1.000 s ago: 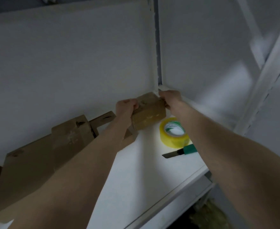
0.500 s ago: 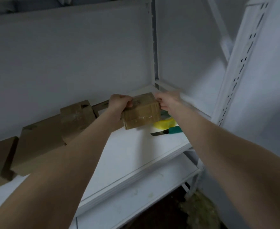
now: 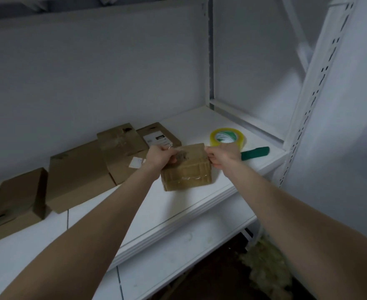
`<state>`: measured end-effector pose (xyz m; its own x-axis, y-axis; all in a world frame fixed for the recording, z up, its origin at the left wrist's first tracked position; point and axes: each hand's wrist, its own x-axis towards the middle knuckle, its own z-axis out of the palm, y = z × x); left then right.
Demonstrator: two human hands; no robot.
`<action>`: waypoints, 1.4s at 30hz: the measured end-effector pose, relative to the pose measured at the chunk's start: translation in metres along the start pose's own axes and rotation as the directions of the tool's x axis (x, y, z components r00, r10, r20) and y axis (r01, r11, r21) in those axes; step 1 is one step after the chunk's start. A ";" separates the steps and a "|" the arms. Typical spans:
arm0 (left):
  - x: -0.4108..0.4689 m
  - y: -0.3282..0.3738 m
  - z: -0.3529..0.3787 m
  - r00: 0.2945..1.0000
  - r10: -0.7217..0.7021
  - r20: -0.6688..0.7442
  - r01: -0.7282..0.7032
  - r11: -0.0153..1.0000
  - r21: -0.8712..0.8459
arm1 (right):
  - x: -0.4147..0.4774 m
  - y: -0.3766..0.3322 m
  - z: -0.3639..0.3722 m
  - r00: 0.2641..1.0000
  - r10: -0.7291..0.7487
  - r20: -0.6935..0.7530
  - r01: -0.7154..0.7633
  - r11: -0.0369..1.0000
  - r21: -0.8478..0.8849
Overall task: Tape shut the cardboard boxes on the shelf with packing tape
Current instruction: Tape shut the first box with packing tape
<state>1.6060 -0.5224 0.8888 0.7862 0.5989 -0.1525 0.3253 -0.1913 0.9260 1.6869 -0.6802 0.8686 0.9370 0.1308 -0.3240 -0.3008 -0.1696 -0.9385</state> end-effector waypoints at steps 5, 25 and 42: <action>-0.004 -0.010 -0.014 0.997 0.080 0.023 -0.081 0.994 0.072 | -0.013 0.003 0.014 0.995 -0.020 -0.093 0.007 0.990 -0.140; 0.005 0.001 -0.057 1.000 0.018 -0.002 -0.018 0.998 -0.053 | -0.028 -0.020 0.036 1.000 0.020 0.007 -0.021 0.999 0.035; 0.013 -0.037 -0.039 0.990 -0.048 -0.131 0.054 0.998 0.039 | -0.014 -0.006 0.039 0.987 -0.148 -0.057 0.096 0.847 -0.522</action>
<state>1.5832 -0.4771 0.8665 0.6939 0.7042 -0.1504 0.3875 -0.1891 0.9023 1.6686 -0.6432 0.8742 0.9797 0.0984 -0.1745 -0.0717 -0.6410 -0.7642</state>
